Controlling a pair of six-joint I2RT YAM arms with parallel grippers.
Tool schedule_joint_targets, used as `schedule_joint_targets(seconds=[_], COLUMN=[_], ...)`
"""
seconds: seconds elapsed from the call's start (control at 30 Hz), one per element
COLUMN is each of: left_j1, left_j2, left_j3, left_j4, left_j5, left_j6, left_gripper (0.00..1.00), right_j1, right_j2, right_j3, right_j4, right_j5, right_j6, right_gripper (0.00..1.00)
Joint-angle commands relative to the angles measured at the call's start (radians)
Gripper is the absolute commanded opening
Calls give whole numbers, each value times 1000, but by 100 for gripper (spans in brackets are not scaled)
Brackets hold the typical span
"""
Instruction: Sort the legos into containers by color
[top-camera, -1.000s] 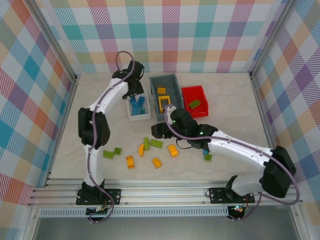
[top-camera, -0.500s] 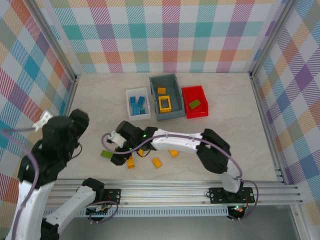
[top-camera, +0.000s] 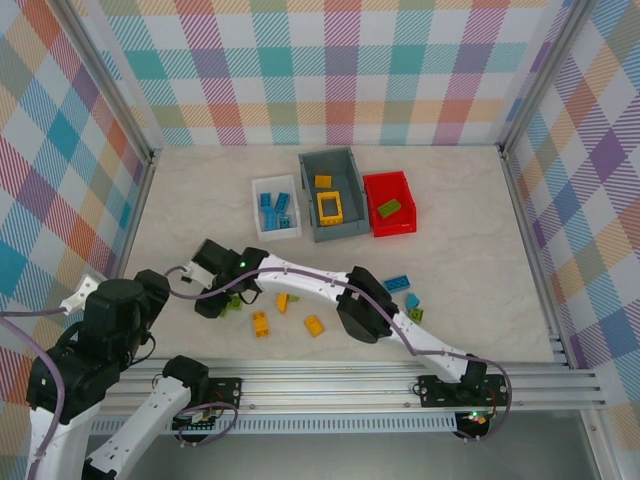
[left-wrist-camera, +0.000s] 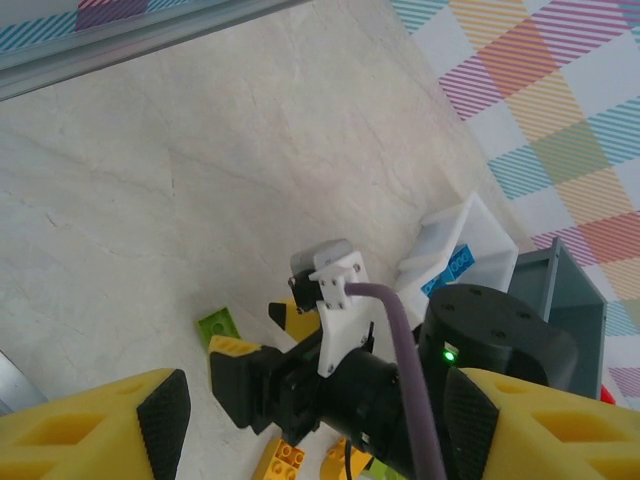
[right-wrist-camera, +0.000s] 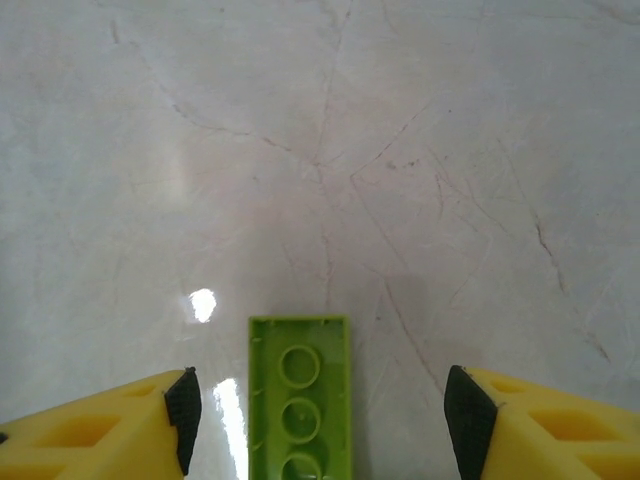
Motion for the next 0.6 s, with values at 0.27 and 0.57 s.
schedule_joint_targets(seconds=[0.27, 0.57], left_j1=[-3, -2], left_j2=[-6, -4], left_j3=[24, 14], left_j4=[-22, -3], left_j5=[2, 31], left_j6=[-14, -9], left_gripper=[69, 68], right_j1=[61, 61], right_j2=[109, 131], right_j3=[129, 128], right_j4=[-145, -163], right_j5=[141, 153], right_j6=[-65, -42], right_gripper=[60, 38])
